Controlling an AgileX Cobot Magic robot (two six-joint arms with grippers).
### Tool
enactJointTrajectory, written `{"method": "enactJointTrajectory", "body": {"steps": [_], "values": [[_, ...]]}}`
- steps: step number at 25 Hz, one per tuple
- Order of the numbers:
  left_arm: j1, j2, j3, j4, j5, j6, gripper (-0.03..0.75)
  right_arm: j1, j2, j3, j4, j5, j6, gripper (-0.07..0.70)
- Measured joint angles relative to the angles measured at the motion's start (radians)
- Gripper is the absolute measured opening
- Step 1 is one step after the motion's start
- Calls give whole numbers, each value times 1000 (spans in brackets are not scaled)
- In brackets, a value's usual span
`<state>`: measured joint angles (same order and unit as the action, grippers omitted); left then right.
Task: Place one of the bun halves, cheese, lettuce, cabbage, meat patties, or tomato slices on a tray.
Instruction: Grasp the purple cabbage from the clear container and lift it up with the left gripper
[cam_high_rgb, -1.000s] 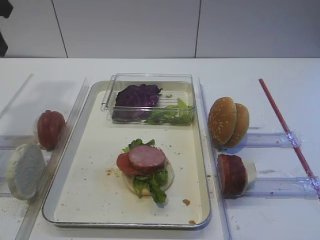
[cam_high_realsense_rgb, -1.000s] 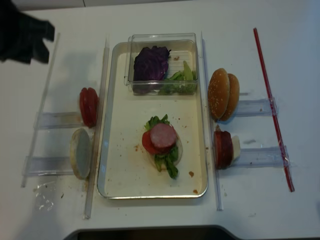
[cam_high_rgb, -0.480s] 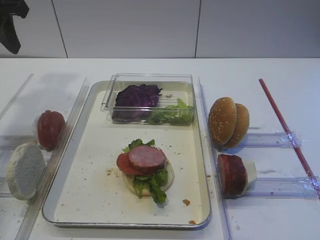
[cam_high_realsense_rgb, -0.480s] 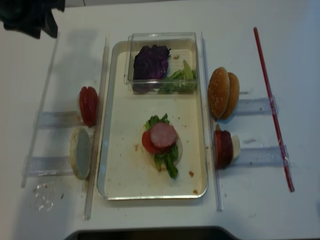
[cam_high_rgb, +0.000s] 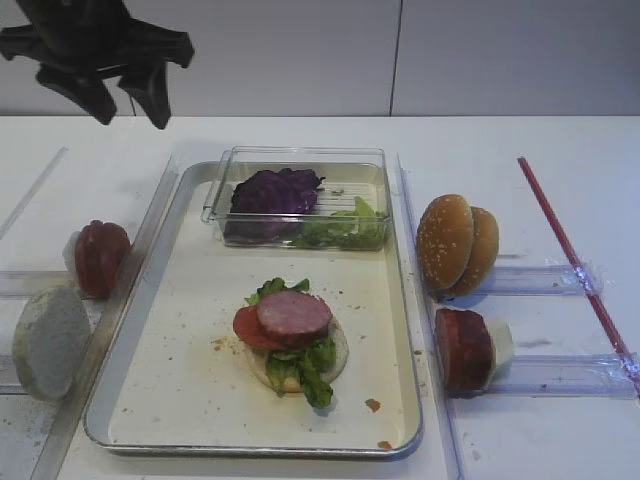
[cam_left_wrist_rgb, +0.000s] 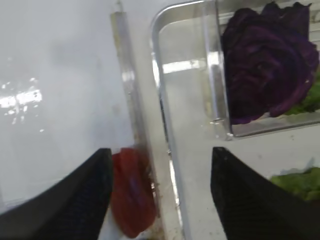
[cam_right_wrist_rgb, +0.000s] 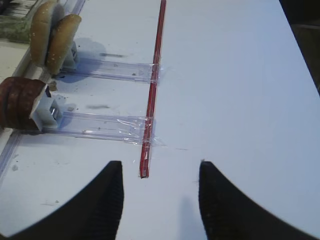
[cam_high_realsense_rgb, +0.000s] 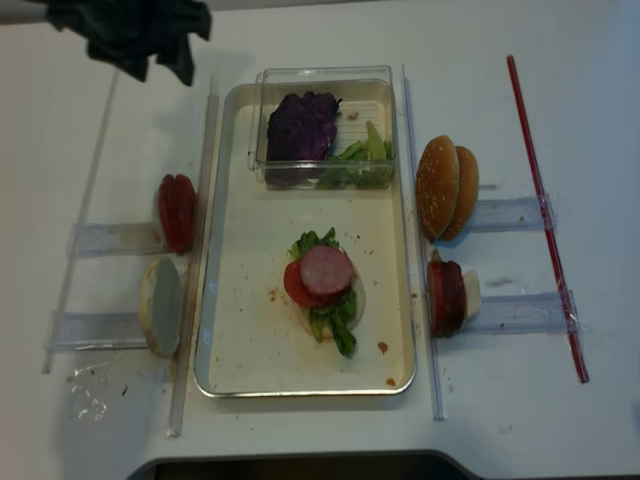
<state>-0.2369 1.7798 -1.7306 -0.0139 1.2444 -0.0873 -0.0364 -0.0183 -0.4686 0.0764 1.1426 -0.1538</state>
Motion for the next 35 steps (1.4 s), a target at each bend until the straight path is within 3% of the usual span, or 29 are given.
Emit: {"method": "enactJointTrajectory", "body": {"steps": [7, 12, 18, 35], "values": [[-133, 139, -124, -2, 0, -55, 411, 0, 0, 0, 0, 0, 0, 382], [-182, 214, -194, -16, 0, -77, 411, 0, 0, 0, 0, -2, 0, 382], [-192, 285, -242, -45, -2, -83, 411, 0, 0, 0, 0, -2, 0, 382], [-205, 387, -258, -48, -7, -95, 435, 0, 0, 0, 0, -2, 0, 382]]}}
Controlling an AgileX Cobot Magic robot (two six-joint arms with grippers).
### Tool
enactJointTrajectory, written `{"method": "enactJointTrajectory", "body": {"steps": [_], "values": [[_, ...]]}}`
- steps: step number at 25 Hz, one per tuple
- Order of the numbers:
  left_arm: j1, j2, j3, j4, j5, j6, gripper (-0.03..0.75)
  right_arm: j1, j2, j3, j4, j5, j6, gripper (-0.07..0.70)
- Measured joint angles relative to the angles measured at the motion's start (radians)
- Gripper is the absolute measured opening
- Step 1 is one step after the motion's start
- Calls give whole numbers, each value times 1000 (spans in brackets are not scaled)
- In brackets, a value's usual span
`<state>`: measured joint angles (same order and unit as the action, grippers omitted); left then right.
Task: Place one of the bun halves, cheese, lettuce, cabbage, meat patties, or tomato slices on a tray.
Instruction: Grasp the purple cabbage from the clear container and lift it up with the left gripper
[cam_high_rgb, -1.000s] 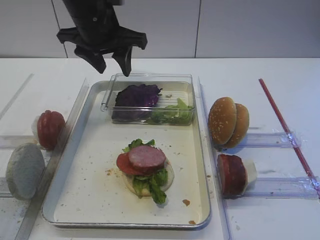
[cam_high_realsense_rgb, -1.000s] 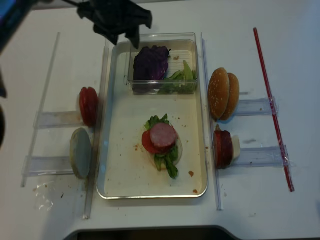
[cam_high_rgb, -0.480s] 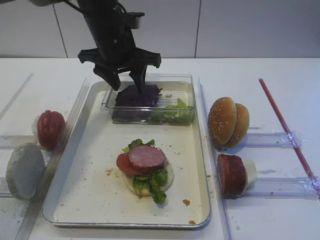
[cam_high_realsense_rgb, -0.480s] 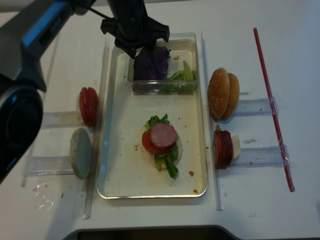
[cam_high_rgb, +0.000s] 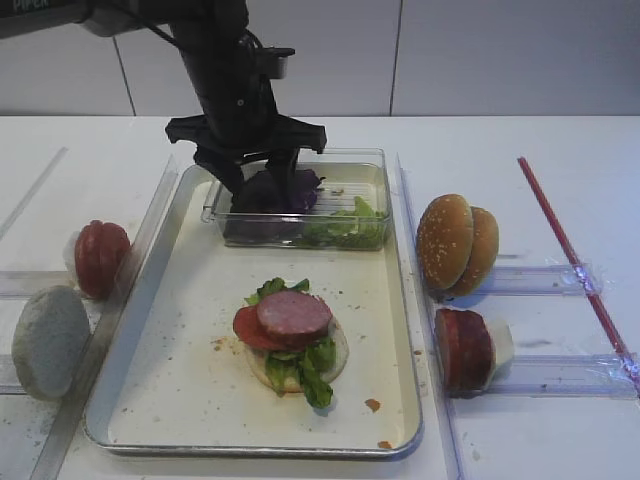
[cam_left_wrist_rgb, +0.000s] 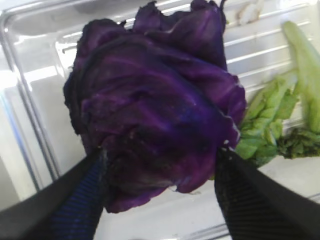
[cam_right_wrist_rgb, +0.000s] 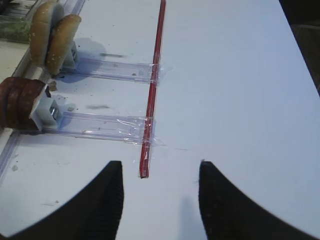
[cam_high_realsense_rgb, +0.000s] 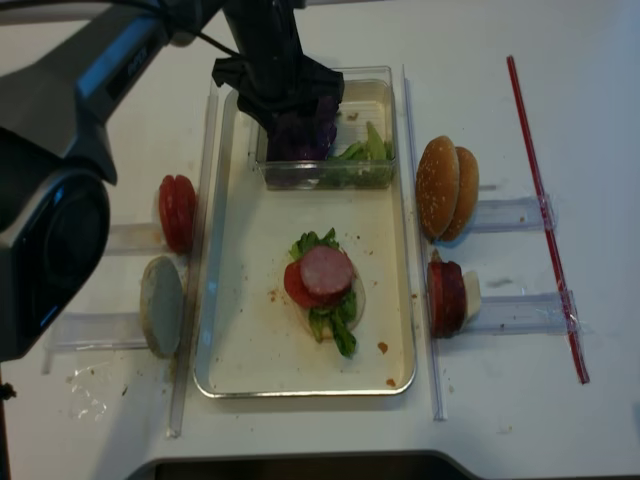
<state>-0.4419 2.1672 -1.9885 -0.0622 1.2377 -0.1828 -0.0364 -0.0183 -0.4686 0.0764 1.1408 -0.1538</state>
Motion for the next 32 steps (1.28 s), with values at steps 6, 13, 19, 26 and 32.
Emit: {"method": "enactJointTrajectory", "body": {"steps": [6, 13, 19, 26, 32], "values": [[0, 32, 0, 0, -2, -9, 433, 0, 0, 0, 0, 0, 0, 382], [0, 36, 0, 0, -2, -9, 309, 0, 0, 0, 0, 0, 0, 382], [0, 36, 0, 0, -2, -9, 99, 0, 0, 0, 0, 0, 0, 382], [0, 36, 0, 2, -2, -9, 7, 0, 0, 0, 0, 0, 0, 382], [0, 37, -15, 33, -2, -10, 4, 0, 0, 0, 0, 0, 0, 382]]}}
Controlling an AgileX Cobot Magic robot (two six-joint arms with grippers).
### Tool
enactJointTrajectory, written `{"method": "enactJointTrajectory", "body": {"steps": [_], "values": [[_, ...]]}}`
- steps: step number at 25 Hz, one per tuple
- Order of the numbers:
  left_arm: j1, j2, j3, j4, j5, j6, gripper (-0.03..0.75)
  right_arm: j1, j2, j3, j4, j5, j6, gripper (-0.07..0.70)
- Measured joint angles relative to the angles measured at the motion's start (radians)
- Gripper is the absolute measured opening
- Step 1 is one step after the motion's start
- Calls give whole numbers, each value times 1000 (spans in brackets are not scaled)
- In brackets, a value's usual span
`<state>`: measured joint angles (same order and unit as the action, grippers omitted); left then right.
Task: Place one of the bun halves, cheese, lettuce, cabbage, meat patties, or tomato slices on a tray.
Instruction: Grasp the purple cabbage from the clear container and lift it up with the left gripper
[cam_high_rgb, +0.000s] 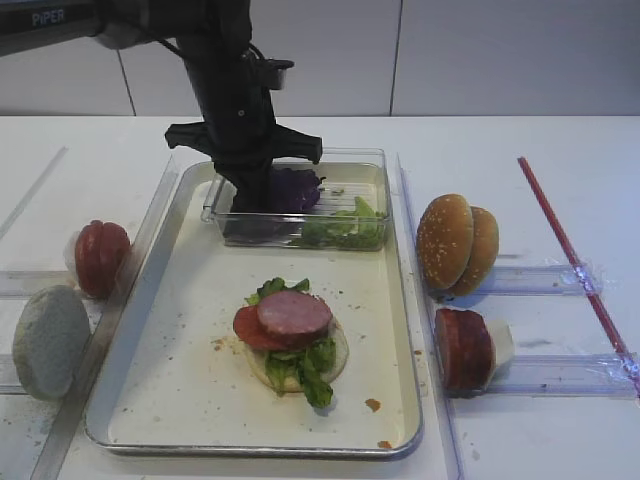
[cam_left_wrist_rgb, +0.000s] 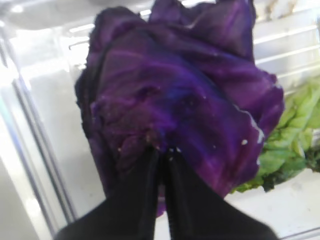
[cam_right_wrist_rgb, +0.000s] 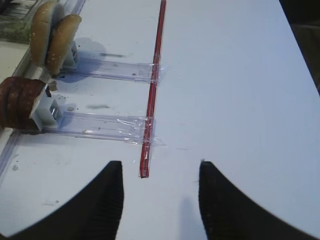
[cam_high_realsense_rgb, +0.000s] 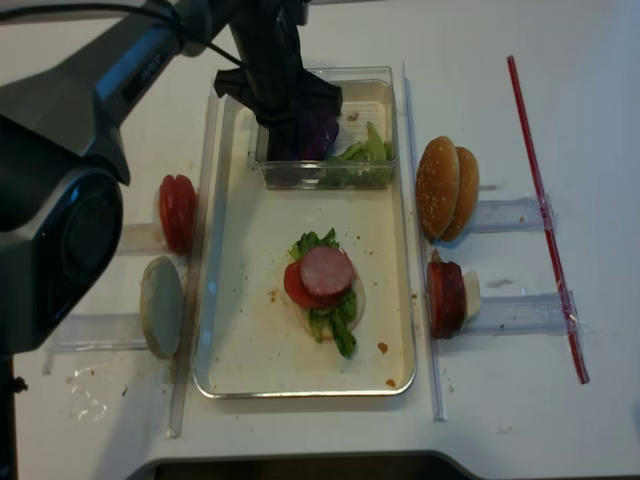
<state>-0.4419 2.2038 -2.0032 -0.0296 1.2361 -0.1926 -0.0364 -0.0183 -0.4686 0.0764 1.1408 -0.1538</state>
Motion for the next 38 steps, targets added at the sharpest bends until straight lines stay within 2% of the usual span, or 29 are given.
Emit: {"method": "enactJointTrajectory", "body": {"steps": [23, 30, 35, 38], "values": [[0, -117, -16, 15, 0, -3, 2, 0, 0, 0, 0, 2, 0, 382], [0, -145, -14, -32, 4, -3, 2, 0, 0, 0, 0, 2, 0, 382], [0, -231, 47, -46, 4, -3, 2, 0, 0, 0, 0, 2, 0, 382], [0, -300, 121, -55, 6, -3, 2, 0, 0, 0, 0, 2, 0, 382]]}}
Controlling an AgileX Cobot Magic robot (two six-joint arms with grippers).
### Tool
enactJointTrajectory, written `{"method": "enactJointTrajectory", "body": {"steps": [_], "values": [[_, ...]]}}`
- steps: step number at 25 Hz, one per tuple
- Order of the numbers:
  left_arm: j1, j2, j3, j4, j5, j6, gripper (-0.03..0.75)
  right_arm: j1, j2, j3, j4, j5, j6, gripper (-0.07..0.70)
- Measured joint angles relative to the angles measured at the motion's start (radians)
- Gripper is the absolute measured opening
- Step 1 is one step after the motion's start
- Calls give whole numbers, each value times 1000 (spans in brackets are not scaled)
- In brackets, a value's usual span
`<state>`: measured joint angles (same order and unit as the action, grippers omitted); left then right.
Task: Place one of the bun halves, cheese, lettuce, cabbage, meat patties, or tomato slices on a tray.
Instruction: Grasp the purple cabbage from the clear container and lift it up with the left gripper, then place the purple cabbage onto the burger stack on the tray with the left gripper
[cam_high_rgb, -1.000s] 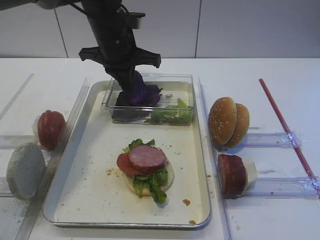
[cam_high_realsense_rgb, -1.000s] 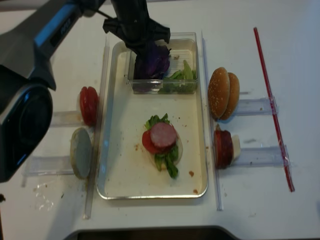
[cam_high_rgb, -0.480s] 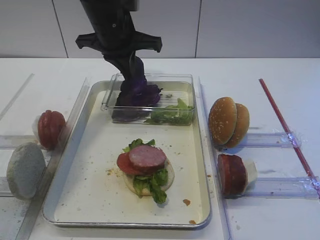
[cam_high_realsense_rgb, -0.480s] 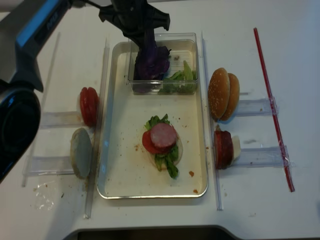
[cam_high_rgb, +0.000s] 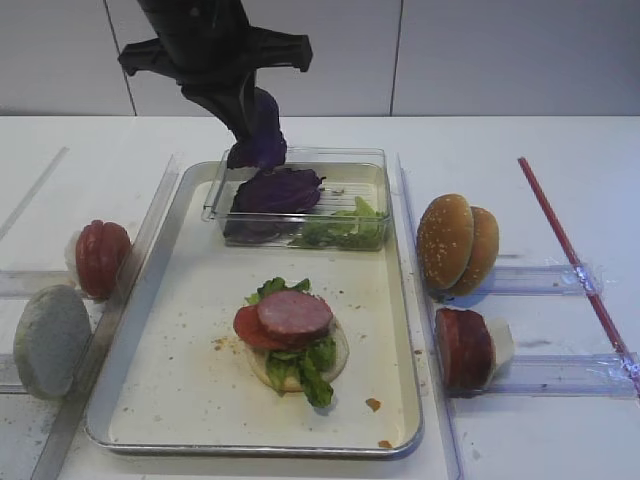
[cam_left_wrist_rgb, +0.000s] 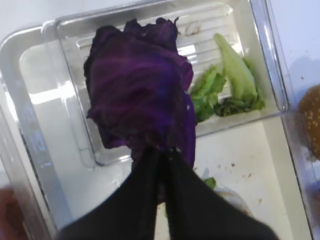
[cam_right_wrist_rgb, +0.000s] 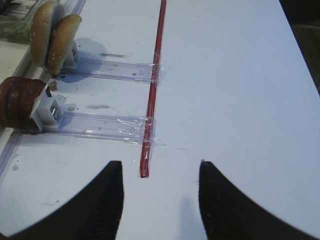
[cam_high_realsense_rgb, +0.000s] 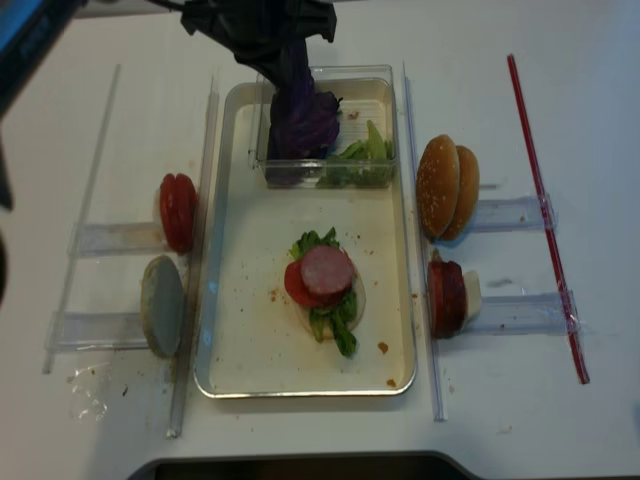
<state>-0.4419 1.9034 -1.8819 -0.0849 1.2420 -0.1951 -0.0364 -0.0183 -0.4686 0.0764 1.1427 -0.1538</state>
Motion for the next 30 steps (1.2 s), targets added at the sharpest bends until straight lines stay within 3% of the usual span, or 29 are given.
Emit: {"method": "enactJointTrajectory", "body": {"steps": [7, 20, 30], "values": [[-18, -171, 168, -5, 2, 0, 2, 0, 0, 0, 0, 0, 0, 382], [-185, -330, 393, -29, 2, -25, 2, 0, 0, 0, 0, 0, 0, 382], [-214, -330, 454, -31, -2, -28, 1, 0, 0, 0, 0, 0, 0, 382]]}}
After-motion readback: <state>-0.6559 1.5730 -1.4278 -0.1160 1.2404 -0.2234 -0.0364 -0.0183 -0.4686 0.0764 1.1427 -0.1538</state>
